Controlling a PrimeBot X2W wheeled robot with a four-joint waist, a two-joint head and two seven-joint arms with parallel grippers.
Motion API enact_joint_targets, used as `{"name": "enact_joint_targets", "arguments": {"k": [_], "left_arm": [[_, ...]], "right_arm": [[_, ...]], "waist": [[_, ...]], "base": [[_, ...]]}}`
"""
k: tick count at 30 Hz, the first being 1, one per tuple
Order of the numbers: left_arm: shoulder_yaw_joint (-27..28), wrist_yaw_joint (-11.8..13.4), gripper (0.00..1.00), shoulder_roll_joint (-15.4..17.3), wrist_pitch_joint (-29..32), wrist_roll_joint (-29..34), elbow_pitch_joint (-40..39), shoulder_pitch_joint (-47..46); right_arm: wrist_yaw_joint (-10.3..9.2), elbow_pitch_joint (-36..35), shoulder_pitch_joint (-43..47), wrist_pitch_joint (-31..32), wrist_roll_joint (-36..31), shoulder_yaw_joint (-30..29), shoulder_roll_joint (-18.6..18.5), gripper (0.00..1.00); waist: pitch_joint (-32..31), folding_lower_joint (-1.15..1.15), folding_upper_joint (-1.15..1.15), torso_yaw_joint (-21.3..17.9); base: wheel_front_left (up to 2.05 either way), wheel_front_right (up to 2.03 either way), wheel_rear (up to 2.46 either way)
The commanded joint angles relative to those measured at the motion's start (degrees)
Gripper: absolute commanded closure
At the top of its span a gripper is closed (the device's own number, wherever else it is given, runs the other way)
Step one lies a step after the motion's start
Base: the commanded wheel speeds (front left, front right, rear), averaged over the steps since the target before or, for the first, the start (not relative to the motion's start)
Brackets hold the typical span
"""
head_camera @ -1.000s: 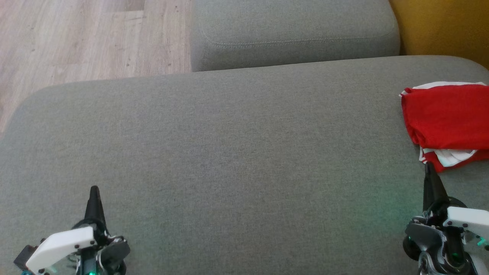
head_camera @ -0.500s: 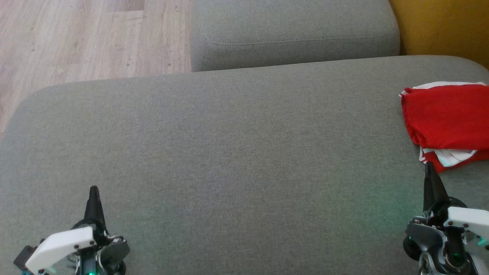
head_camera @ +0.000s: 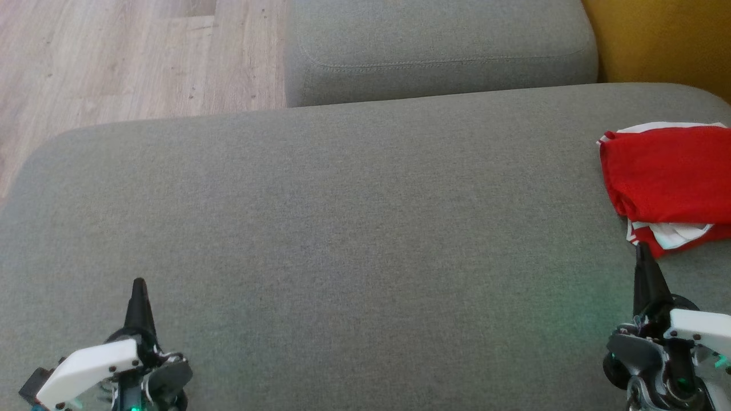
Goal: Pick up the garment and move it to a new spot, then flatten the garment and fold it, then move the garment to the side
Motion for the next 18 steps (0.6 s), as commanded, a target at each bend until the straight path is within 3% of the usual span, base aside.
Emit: {"name": "enact_joint_targets", "arguments": {"k": [1, 18], "left_arm": [[1.9, -0.4, 1.00, 0.5, 0.2, 0.4, -1.6, -2.8], [2.2, -0.4, 1.00, 0.3, 0.5, 0.6, -1.6, -2.8]], "right_arm": [[-0.04, -2.2, -3.1, 0.5, -0.1, 0.9, -0.5, 1.00], [-0.04, -2.1, -3.1, 0.7, -0.3, 0.7, -0.4, 1.00]], "waist": [[0.0, 0.00, 0.00, 0.0], [0.0, 0.00, 0.00, 0.0]], "base": [[0.00, 0.00, 0.00], [0.00, 0.00, 0.00]]}}
